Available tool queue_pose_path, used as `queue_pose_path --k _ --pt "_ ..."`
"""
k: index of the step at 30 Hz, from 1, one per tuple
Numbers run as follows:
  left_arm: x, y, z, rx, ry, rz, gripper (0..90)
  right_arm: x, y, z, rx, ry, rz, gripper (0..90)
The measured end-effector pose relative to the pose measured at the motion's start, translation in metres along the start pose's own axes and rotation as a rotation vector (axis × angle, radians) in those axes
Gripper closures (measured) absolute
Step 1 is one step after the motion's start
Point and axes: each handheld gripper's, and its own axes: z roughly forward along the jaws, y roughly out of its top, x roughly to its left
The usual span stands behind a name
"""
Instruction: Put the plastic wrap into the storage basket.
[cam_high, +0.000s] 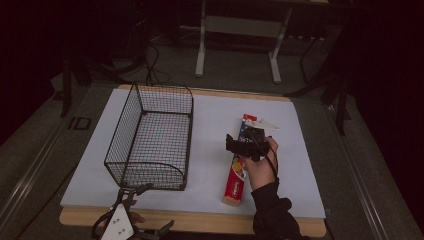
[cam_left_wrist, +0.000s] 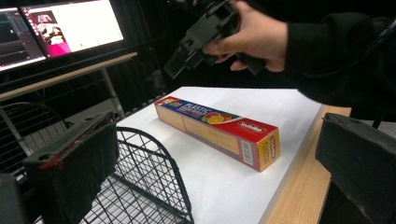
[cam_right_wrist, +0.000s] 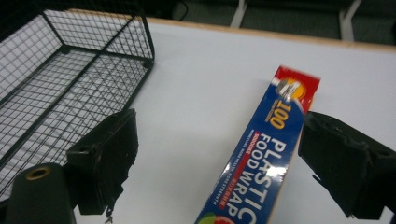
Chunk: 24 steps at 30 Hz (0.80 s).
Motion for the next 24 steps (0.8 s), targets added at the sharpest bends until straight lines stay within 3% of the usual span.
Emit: queue_pose_path --k 4,11,15,17,24 --pt "0.0 0.0 0.0 0.0 -0.001 -0.001 0.1 -0.002 -0.001 0.012 0.03 -0.02 0.027 12.3" --pt "0.0 0.0 0.0 -0.003 -0.005 -0.006 0.1 -0.009 -0.011 0.028 0.051 -0.06 0.125 14.2" --pt "0.0 0.0 0.0 -0.001 -0.003 -0.006 0.1 -0.012 -0.015 0.035 0.088 -0.073 0.137 14.2" --pt "0.0 0.0 0.0 -0.001 -0.005 -0.006 0.1 -0.015 -0.021 0.045 0.123 -0.11 0.125 14.2" --pt "0.0 0.0 0.0 -0.001 -0.004 -0.008 0.1 -0.02 -0.033 0.06 0.181 -0.119 0.174 14.2"
